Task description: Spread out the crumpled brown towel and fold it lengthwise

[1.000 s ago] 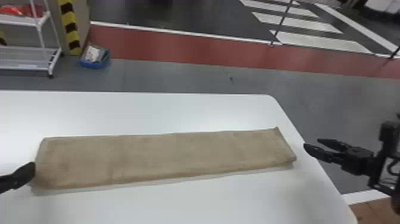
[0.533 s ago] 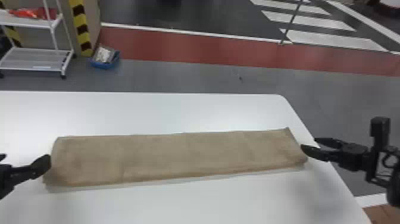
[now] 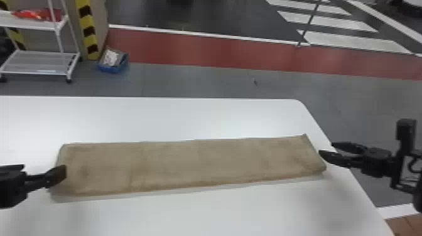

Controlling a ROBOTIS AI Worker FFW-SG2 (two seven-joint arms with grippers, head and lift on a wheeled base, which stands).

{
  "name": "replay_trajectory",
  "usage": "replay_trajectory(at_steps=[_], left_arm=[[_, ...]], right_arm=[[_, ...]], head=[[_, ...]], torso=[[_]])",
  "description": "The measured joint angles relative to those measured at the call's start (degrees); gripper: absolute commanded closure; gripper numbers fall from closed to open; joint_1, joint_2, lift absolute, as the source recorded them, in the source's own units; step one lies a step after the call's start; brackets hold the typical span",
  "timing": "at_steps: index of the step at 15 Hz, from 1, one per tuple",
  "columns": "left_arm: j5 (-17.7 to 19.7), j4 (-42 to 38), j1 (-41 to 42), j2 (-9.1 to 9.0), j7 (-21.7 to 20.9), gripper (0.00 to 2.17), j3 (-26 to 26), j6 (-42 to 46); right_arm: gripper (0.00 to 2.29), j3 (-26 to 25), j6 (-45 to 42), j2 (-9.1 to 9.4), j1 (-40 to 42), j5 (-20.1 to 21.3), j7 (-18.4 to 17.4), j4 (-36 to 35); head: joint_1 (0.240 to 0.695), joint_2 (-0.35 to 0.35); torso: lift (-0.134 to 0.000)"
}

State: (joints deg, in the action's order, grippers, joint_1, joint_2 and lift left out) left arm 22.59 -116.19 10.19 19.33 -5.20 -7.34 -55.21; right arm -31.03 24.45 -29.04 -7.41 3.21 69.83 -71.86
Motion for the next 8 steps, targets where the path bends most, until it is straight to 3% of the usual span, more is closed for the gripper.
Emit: replay_trajectory(at_steps=[4, 8], left_arm=[[2.6, 0.0, -0.23, -0.04, -1.34, 0.08, -0.48, -1.78], [3.75, 0.09, -0.23, -0.11, -1.4, 0.08, -0.62, -1.88]], right_arm=[[0.21, -0.06, -0.3, -0.68, -1.07, -0.54, 4.63, 1.21], [0.22, -0.08, -0.62, -1.42, -2.36, -1.11, 3.57, 3.44]], head=[[0.695, -0.246], [0.695, -0.258]], torso=[[-0.124], [-0.124]])
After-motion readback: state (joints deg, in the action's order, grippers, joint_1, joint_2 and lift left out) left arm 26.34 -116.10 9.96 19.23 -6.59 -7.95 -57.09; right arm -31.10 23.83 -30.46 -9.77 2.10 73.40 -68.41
